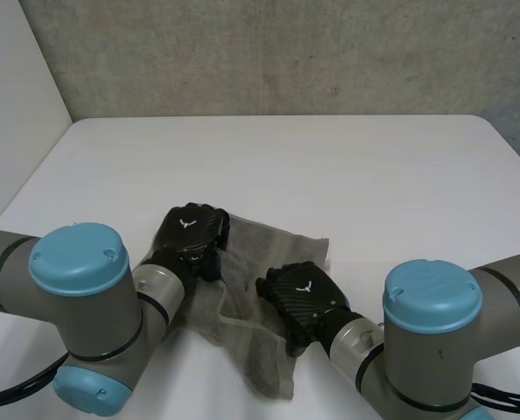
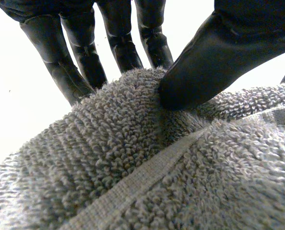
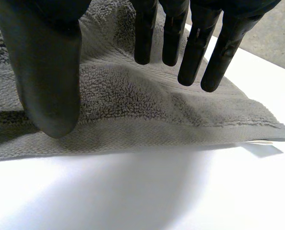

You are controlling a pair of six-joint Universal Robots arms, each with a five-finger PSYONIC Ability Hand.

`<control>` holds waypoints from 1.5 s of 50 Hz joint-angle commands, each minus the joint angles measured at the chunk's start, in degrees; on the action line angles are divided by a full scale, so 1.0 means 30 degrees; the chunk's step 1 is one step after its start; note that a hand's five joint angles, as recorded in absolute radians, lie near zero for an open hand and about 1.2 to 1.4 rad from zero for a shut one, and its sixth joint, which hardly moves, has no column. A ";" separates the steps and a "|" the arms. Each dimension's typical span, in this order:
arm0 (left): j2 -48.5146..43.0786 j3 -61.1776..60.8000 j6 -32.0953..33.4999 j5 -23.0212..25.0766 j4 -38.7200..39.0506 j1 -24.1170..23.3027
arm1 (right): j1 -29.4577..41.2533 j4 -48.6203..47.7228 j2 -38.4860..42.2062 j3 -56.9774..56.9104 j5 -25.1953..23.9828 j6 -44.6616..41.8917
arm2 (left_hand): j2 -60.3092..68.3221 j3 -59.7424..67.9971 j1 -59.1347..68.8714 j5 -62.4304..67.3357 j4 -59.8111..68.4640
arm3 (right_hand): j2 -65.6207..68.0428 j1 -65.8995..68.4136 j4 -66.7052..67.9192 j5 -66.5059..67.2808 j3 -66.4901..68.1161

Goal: Fold the towel.

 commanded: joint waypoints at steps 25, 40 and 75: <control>0.0595 -0.0608 0.1020 0.0631 0.1436 0.0465 | -0.1412 0.4316 -0.2549 -0.1737 -0.0761 0.4339 | -0.2395 -0.3304 -0.1650 -0.5661 -0.3109 | -0.3731 -0.3788 -0.3971 -0.4126 -0.3916; 0.0390 -0.0550 0.1079 0.0485 0.1612 0.0465 | -0.0623 0.6281 -0.0704 -0.3261 -0.2872 0.7656 | -0.2395 -0.3304 -0.1650 -0.5661 -0.3109 | -0.3451 -0.3508 -0.3691 -0.3845 -0.3636; 0.3229 0.7474 0.1899 0.0661 0.2049 0.0465 | -0.3638 -0.2800 -0.6767 -0.4728 0.3544 0.1476 | -0.2395 -0.3304 -0.1650 -0.5661 -0.3109 | 1.8228 1.8172 1.7989 1.7834 1.8044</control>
